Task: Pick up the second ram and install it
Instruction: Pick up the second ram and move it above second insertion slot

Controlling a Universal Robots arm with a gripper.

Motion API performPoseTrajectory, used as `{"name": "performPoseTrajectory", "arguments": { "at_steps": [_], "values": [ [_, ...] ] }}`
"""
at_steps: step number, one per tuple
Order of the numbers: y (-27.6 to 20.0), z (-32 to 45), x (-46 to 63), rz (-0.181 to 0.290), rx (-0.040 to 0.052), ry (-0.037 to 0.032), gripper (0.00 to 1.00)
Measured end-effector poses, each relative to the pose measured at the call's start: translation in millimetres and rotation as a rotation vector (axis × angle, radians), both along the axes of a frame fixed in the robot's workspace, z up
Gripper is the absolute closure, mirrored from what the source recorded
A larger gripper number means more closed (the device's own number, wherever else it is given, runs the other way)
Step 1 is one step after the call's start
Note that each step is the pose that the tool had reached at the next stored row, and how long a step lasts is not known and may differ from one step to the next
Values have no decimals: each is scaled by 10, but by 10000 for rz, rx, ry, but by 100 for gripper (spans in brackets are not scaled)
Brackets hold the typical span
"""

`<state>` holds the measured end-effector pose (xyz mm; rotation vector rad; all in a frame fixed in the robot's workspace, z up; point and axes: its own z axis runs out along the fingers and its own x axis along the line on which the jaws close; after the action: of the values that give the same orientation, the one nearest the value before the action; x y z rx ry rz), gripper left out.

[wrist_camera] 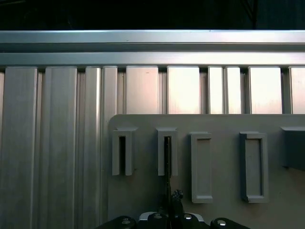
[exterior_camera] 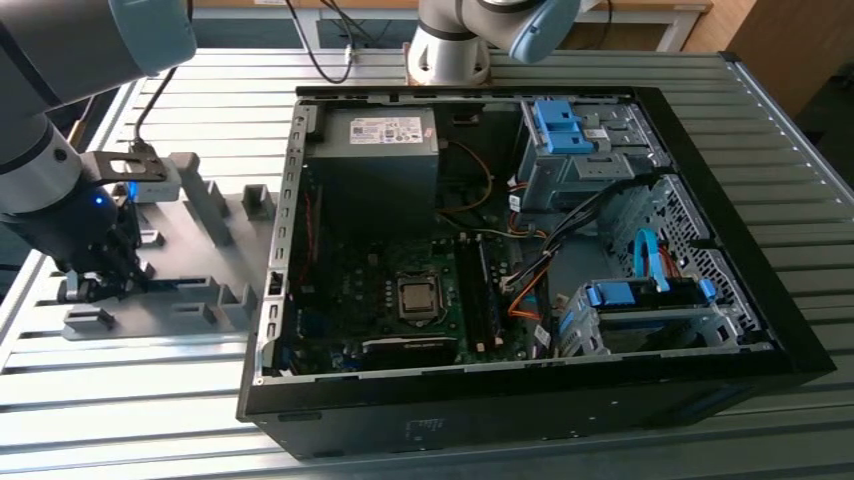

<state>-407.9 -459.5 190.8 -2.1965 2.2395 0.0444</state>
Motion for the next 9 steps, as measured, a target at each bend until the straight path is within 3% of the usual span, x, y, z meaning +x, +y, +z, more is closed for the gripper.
{"name": "performPoseTrajectory", "arguments": {
  "at_steps": [1, 9],
  "values": [
    [0, 0, 0, -1, 0, 0, 86],
    [-7, -1, -1, -1, 1, -1, 86]
  ]
}}
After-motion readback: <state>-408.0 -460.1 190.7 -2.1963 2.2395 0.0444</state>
